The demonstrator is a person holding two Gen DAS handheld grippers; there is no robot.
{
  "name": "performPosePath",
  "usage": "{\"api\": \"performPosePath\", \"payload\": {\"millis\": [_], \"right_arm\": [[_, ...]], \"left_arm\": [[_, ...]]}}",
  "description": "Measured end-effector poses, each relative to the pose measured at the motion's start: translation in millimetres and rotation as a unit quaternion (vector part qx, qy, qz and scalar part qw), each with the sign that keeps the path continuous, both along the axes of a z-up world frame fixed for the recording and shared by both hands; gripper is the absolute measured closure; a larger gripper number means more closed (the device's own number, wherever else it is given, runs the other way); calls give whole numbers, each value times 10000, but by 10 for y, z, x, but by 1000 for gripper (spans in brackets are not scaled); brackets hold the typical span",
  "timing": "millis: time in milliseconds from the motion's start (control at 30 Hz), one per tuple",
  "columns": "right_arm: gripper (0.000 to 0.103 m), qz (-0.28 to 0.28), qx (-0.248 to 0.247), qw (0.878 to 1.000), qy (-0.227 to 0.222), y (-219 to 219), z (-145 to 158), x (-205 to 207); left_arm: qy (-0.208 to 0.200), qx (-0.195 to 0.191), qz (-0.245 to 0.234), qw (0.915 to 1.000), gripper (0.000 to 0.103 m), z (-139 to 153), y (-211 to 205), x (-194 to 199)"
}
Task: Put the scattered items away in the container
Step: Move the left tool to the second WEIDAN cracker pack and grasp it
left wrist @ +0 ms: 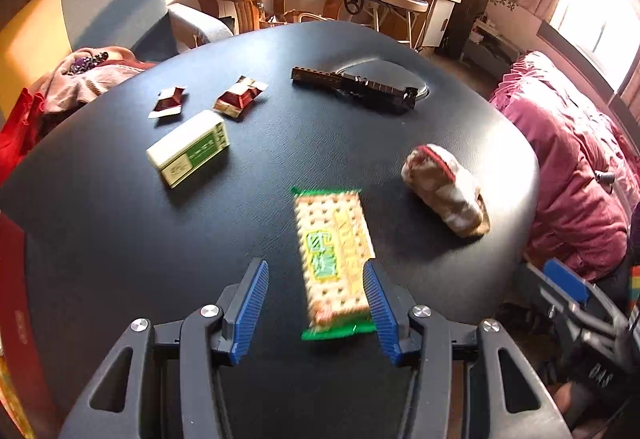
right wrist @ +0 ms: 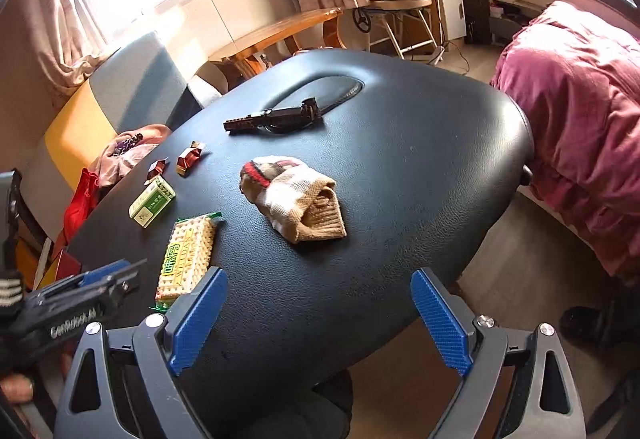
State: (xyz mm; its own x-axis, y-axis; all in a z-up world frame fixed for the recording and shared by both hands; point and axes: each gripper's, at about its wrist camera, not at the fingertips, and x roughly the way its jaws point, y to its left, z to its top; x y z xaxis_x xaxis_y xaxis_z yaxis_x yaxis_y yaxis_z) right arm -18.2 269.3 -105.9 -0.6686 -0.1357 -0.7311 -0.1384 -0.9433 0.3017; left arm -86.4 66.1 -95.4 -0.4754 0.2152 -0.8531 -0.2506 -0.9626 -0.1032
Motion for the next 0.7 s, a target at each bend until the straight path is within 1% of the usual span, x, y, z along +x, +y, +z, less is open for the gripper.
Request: {"api": "performPosePath", "payload": {"millis": [67, 267, 433, 500, 567, 667, 700], "right_arm": [[9, -12, -17, 10000, -28, 26, -21, -10], [9, -17, 33, 10000, -9, 92, -28, -36], [9, 224, 257, 9994, 65, 121, 72, -104], [9, 438, 415, 9980, 212, 114, 168, -170], [10, 664, 386, 9966, 291, 97, 252, -280], [10, 857, 738, 9922, 515, -20, 342, -520], [10, 922, 747, 9917, 501, -67, 334, -627]], "left_arm": [[-1, 38, -24, 10000, 53, -10, 58, -88], [28, -355, -213, 9991, 53, -127, 303, -254], [216, -775, -139, 9967, 52, -246, 417, -277], [260, -552, 12, 9981, 52, -251, 329, -252], [218, -380, 209, 9988, 53, -244, 212, -208], [187, -202, 420, 9987, 53, -230, -6, -73], [185, -176, 496, 9984, 53, -223, -94, -9]]}}
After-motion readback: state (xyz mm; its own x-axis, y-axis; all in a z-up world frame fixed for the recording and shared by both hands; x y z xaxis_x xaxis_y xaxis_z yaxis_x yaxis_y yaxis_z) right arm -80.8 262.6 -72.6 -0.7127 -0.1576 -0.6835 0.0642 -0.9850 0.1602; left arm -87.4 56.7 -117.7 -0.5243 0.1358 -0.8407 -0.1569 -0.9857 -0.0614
